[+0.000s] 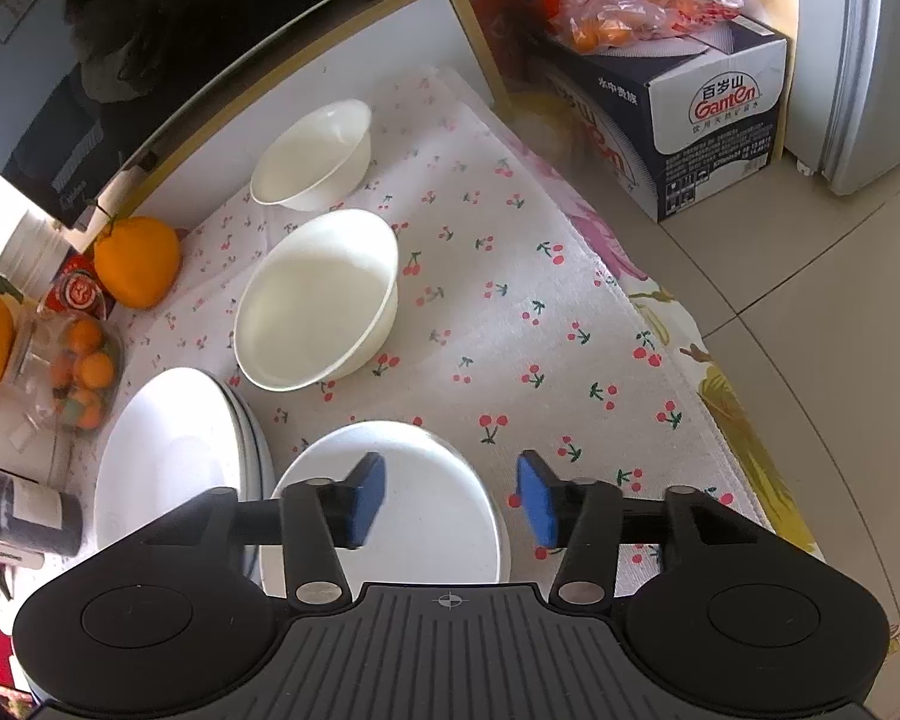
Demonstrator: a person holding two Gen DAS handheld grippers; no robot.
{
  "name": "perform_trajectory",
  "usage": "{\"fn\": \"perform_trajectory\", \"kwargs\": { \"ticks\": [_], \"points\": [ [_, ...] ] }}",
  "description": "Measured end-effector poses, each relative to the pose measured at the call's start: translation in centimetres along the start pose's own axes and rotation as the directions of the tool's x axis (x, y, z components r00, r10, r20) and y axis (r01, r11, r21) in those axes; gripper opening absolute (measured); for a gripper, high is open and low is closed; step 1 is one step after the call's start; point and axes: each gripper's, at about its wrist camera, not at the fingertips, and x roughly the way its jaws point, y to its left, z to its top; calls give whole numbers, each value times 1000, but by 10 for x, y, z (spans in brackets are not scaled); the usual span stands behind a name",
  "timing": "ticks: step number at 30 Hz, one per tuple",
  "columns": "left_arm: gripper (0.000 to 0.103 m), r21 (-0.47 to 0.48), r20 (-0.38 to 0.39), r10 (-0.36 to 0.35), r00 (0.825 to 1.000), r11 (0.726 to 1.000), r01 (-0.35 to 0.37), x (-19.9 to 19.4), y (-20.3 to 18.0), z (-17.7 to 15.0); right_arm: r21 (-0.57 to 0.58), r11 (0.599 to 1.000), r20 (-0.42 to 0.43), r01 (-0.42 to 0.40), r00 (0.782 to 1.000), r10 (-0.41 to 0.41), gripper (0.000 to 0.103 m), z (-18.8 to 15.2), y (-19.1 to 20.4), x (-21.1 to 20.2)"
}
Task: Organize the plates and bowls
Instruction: 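Open both grippers to release the white bowl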
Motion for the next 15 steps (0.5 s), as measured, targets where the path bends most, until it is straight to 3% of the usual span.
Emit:
{"fn": "perform_trajectory", "kwargs": {
  "ticks": [9,15],
  "points": [
    [83,49,-41,-1,999,999,3,-14,2,2,36,999,14,-26,1000,25,69,4,-3,-3],
    [94,65,-2,-9,1000,998,9,-30,4,9,67,996,35,-58,998,56,76,7,-5,-5]
  ]
}}
